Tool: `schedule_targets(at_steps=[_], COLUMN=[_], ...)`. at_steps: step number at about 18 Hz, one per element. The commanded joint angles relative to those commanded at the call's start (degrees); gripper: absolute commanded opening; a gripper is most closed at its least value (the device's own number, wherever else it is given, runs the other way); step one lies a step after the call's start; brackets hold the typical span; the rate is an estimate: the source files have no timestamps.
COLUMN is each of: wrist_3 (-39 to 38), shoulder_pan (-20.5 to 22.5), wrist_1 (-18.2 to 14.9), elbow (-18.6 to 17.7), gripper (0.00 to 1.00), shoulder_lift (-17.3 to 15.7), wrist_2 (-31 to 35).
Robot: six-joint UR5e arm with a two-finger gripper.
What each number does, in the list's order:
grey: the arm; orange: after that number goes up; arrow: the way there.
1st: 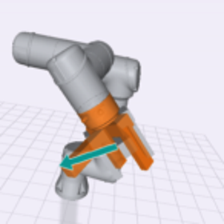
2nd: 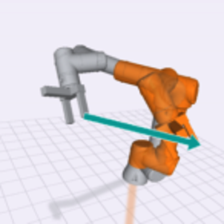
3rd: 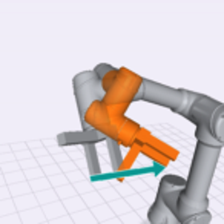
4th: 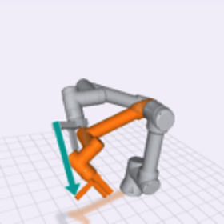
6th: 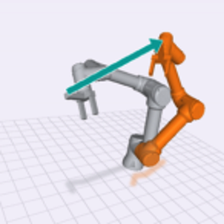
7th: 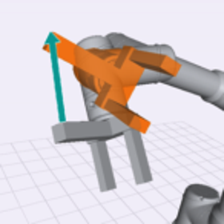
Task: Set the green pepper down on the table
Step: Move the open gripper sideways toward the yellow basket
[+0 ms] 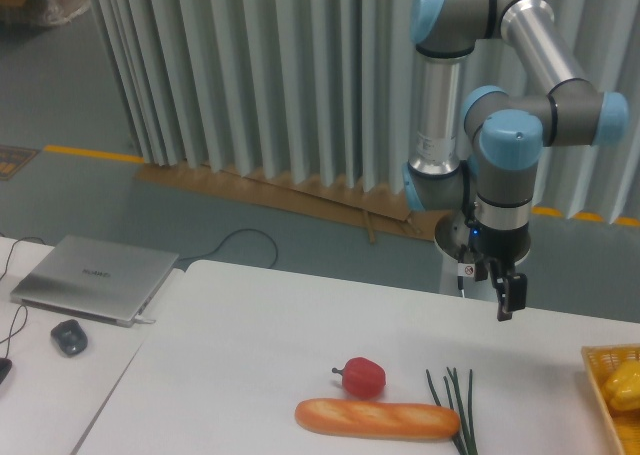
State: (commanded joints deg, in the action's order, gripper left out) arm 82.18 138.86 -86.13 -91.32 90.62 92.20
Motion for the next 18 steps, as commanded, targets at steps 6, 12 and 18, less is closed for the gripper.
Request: schedule_targets(at_steps=[6, 12, 18], wrist_3=[-0.18, 0.18, 5.53], shoulder_pan=[1.41, 6.94, 12.74], wrist_1=[-1.76, -1.23, -1.23], elbow=[0.97, 0.88, 0.18], gripper=[1.00, 1.00, 1.00], shoulder_lift=[0.09, 0.44, 0.97], wrist_2=[0.00, -0.62, -0.62])
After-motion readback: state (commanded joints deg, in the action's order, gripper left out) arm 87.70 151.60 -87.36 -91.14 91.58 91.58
